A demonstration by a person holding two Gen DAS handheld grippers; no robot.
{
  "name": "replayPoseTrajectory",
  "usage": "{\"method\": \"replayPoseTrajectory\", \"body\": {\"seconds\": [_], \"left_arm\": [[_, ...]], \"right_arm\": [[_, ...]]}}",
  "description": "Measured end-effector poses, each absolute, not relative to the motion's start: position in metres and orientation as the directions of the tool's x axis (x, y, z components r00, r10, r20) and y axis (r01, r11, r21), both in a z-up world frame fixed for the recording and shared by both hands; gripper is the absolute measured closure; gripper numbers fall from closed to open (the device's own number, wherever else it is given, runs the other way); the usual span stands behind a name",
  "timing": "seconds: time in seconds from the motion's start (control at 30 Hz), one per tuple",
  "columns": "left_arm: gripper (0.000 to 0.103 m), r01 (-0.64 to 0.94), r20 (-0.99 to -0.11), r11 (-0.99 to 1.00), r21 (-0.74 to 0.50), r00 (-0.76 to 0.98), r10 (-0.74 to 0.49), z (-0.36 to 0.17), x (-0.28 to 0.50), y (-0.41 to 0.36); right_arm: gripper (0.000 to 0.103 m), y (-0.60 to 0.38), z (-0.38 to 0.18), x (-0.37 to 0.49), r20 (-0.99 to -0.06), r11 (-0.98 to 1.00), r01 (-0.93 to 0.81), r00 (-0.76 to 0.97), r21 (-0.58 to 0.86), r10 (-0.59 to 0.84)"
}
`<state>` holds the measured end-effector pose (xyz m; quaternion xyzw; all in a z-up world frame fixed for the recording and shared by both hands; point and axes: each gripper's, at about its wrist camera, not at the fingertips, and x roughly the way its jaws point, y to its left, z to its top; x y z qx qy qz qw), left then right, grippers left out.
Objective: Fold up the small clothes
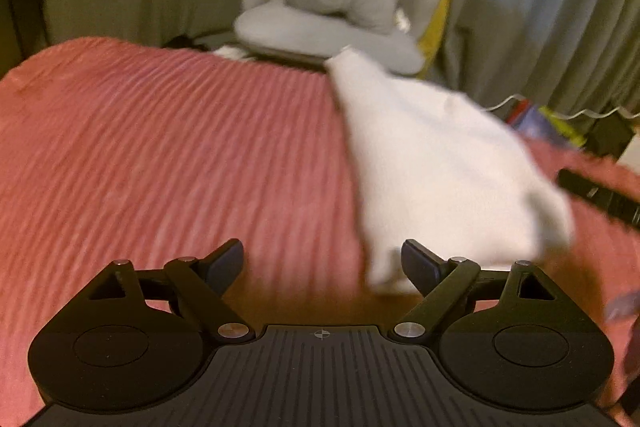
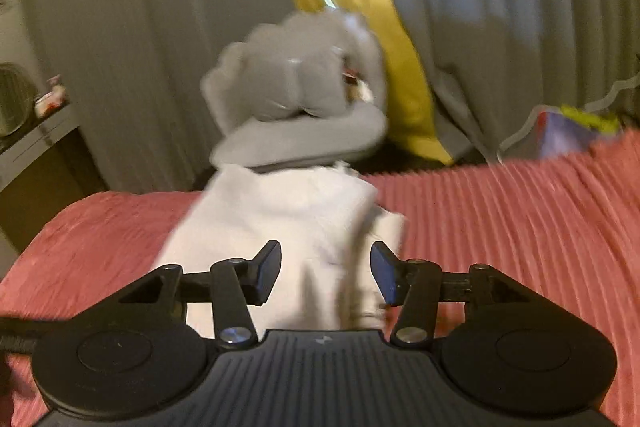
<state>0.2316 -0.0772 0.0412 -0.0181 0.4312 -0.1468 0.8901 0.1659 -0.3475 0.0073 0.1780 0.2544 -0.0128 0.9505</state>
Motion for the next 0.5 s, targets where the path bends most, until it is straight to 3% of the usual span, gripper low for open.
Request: {"method": "replayPoseTrajectory", "body": {"seconds": [0.1, 0.2, 0.5], "left_arm": [[0.012, 0.253, -0.760, 0.954, -0.160, 0.585, -0.282, 0.040, 0.240, -0.090], [0.012, 0.255, -0.770, 0.955, -0.148, 0.577, -0.273, 0.035, 0.246, -0.100], [0.011, 0.261, -0.811, 0.963, -0.072, 0.546, -0.209, 0.012, 0.256, -0.108]], "right_arm": [[0.057, -0.336, 0.012, 0.169, -0.481, 0.946, 0.041, 0.868, 0.321, 0.125], [0.068, -0.328, 0.006, 0.174, -0.501, 0.943, 0.010, 0.849, 0.333, 0.168], [0.069, -0.314, -0.017, 0.191, -0.585, 0.959, 0.009, 0.794, 0.282, 0.164]]}}
